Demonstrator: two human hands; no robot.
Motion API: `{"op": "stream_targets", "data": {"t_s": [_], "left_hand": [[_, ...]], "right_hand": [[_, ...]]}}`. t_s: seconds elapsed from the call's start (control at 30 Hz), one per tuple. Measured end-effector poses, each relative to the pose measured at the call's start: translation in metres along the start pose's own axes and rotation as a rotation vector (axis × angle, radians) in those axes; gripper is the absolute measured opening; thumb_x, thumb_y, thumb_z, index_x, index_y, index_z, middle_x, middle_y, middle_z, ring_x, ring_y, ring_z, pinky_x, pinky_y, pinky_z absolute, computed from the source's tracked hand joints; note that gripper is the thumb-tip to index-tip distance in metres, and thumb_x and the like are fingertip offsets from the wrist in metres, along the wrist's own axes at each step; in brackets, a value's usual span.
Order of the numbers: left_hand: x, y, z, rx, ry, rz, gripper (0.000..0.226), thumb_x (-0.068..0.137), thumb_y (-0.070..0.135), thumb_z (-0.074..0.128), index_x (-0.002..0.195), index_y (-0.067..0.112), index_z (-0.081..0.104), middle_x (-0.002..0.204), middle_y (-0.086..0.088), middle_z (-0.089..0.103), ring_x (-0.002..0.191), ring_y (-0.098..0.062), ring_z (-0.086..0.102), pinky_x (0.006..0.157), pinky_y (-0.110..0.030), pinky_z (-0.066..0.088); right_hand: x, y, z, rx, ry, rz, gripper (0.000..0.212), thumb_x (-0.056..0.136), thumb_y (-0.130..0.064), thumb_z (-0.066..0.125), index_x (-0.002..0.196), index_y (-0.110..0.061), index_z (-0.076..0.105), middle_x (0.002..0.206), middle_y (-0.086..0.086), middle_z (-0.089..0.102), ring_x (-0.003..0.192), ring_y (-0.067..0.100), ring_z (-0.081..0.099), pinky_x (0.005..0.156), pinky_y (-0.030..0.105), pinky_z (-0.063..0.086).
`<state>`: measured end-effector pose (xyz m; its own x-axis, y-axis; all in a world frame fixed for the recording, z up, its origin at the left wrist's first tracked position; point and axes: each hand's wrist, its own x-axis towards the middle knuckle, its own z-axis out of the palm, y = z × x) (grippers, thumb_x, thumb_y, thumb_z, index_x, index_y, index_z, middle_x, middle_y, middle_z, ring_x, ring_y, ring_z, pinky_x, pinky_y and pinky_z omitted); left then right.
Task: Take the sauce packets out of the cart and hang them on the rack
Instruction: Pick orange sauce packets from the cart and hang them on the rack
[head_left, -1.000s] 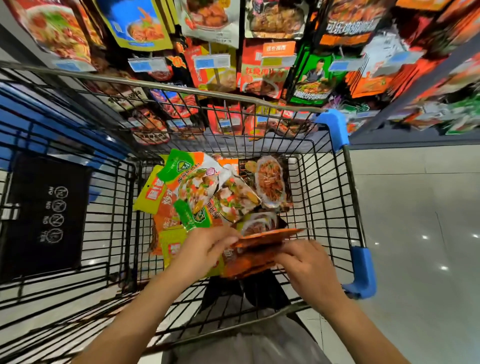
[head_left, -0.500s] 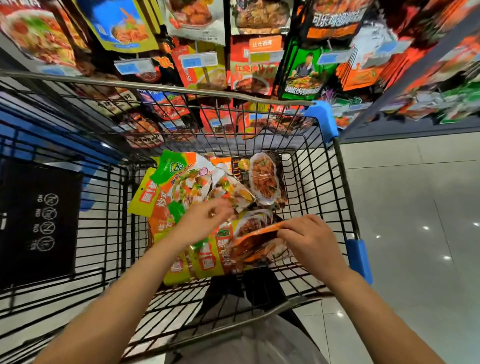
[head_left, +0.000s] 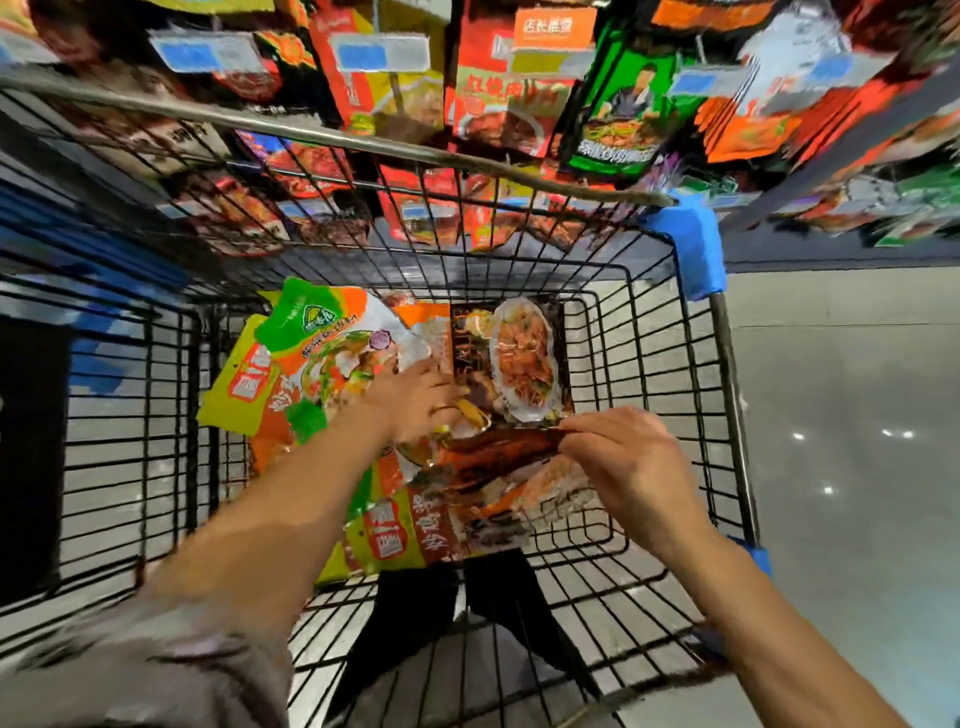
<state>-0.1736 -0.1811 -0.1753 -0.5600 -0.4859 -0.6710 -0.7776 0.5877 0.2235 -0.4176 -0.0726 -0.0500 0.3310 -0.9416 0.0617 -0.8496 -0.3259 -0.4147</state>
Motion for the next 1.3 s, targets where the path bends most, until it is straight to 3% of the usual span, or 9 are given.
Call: {"op": "stream_targets", "data": {"t_s": [0.2,0.3,0.4,0.5,0.63,0.8,0.97,1.13,1.3], "left_hand": [[-0.069,-0.042,0.060,-0.140,0.158,-0.090,0.070,0.080,0.059,0.006,0.126,0.029,0.050,0.133,0.005,0.050,0.131,-0.015,0.036,0.099,-0.051,0.033],[-0.093,-0.044,0.077,-0.225,0.260,-0.223,0.035,0.092,0.040,0.038,0.120,0.024,0.050,0.119,0.000,0.061,0.106,-0.021,0.059,0.084,-0.043,0.047],[-0.087,-0.036,0.077,-0.602,0.268,-0.460,0.031,0.094,0.032,0.045,0.120,0.017,0.054,0.117,-0.007,0.061,0.098,-0.026,0.059,0.071,-0.032,0.043],[-0.059,-0.023,0.062,-0.828,0.488,-0.567,0.036,0.092,0.024,0.052,0.126,0.012,0.054,0.120,-0.013,0.061,0.104,-0.030,0.058,0.079,-0.032,0.043],[-0.013,-0.015,0.047,-1.316,0.480,-0.766,0.049,0.088,0.026,0.060,0.132,0.008,0.047,0.129,-0.012,0.055,0.117,-0.031,0.051,0.101,-0.040,0.040],[0.006,-0.014,0.049,-1.561,0.521,-0.825,0.031,0.082,0.027,0.066,0.107,0.009,0.064,0.110,-0.008,0.066,0.103,-0.027,0.060,0.094,-0.043,0.046],[-0.025,0.003,0.026,-1.660,0.667,-0.653,0.001,0.087,0.011,0.061,0.088,0.011,0.060,0.062,0.002,0.057,0.067,-0.019,0.055,0.065,-0.025,0.042],[-0.076,0.030,-0.024,-1.320,0.887,-0.600,0.016,0.085,0.013,0.064,0.098,0.003,0.065,0.082,-0.002,0.055,0.081,-0.015,0.051,0.071,-0.022,0.039],[-0.130,0.050,-0.067,-0.998,0.997,-0.349,0.014,0.086,0.010,0.063,0.096,0.007,0.071,0.087,-0.002,0.068,0.080,-0.019,0.062,0.066,-0.010,0.042]], "right_hand": [[0.009,-0.001,0.000,0.004,-0.012,0.010,0.015,0.084,-0.021,0.056,0.082,-0.020,0.070,0.099,-0.007,0.071,0.091,0.012,0.062,0.080,0.028,0.041],[0.015,-0.001,-0.001,0.009,-0.006,0.026,0.016,0.082,-0.023,0.056,0.081,-0.018,0.072,0.095,-0.005,0.073,0.089,0.014,0.063,0.083,0.027,0.039],[0.026,0.003,0.003,0.062,-0.015,0.069,0.024,0.084,-0.026,0.052,0.083,-0.014,0.073,0.093,-0.001,0.073,0.088,0.021,0.067,0.084,0.030,0.039],[0.036,0.004,0.009,0.049,-0.046,0.092,0.027,0.084,-0.027,0.050,0.086,-0.014,0.073,0.093,0.000,0.073,0.088,0.022,0.068,0.084,0.029,0.040],[0.037,0.006,0.011,0.038,-0.037,0.120,0.026,0.084,-0.024,0.049,0.086,-0.015,0.073,0.092,0.000,0.074,0.089,0.020,0.068,0.087,0.028,0.040],[0.026,0.016,0.014,0.056,0.001,0.124,0.014,0.077,-0.009,0.065,0.088,-0.013,0.073,0.093,0.001,0.074,0.089,0.020,0.068,0.089,0.026,0.036],[0.024,0.016,0.011,0.061,-0.038,0.128,0.011,0.077,-0.019,0.066,0.086,-0.016,0.073,0.090,-0.003,0.074,0.085,0.017,0.069,0.083,0.029,0.040],[0.014,0.012,0.012,0.168,-0.066,0.064,0.007,0.085,-0.016,0.064,0.084,-0.020,0.070,0.087,-0.011,0.071,0.083,0.008,0.067,0.079,0.042,0.049],[0.015,-0.022,0.010,0.041,-0.055,-0.101,0.016,0.081,-0.022,0.056,0.077,-0.021,0.071,0.085,-0.009,0.073,0.079,0.011,0.068,0.080,0.028,0.043]]}}
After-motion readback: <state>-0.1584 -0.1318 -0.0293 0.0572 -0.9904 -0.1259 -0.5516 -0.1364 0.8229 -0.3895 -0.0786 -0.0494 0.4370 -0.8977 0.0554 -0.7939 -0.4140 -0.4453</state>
